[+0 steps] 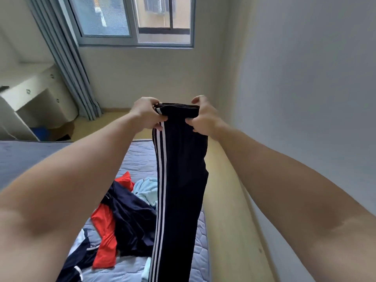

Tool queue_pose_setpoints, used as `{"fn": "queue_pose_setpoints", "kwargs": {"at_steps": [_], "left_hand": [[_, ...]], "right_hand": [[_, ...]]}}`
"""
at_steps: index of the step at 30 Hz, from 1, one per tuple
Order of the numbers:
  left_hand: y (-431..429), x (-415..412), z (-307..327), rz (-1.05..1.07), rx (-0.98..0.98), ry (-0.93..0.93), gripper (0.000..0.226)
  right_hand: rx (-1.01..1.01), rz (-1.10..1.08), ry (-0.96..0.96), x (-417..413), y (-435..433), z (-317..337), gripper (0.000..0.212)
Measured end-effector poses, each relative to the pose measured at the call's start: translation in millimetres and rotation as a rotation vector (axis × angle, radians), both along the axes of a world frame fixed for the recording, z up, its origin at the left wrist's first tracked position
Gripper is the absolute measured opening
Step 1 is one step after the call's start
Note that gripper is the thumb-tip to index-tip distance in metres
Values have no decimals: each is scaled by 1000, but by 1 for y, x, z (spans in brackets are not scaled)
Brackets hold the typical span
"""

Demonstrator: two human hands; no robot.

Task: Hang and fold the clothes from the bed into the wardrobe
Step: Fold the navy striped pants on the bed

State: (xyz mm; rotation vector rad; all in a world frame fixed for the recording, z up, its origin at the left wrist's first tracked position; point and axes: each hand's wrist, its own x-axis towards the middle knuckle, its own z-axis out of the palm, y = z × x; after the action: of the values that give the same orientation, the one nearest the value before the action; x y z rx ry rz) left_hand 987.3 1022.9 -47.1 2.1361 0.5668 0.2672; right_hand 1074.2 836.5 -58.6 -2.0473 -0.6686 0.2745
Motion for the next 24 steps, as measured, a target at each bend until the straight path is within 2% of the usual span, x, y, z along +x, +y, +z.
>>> {"fn": "queue_pose_setpoints", "kwargs": {"at_steps": [3,6,11,14,17,24], "left_hand": [[-5,32,11,89,-92,-98,26],[-10,46,25,141,-43,-249,28],[-22,36,39,206,66,-368,26],[-34,15,30,210,130,-388,34],[-50,-19,9,195,148,-385,30],[-84,-128,-92,111,18,-284,27]], "right_hand": [[0,13,-165,39,7,8,38],[101,16,-280,58,4,21,28],[179,31,-426,54,-12,38,29],[176,39,-441,37,-24,36,27],[146,49,-397,9,-39,17,22],[-46,8,-256,-106,-82,-73,22]]}}
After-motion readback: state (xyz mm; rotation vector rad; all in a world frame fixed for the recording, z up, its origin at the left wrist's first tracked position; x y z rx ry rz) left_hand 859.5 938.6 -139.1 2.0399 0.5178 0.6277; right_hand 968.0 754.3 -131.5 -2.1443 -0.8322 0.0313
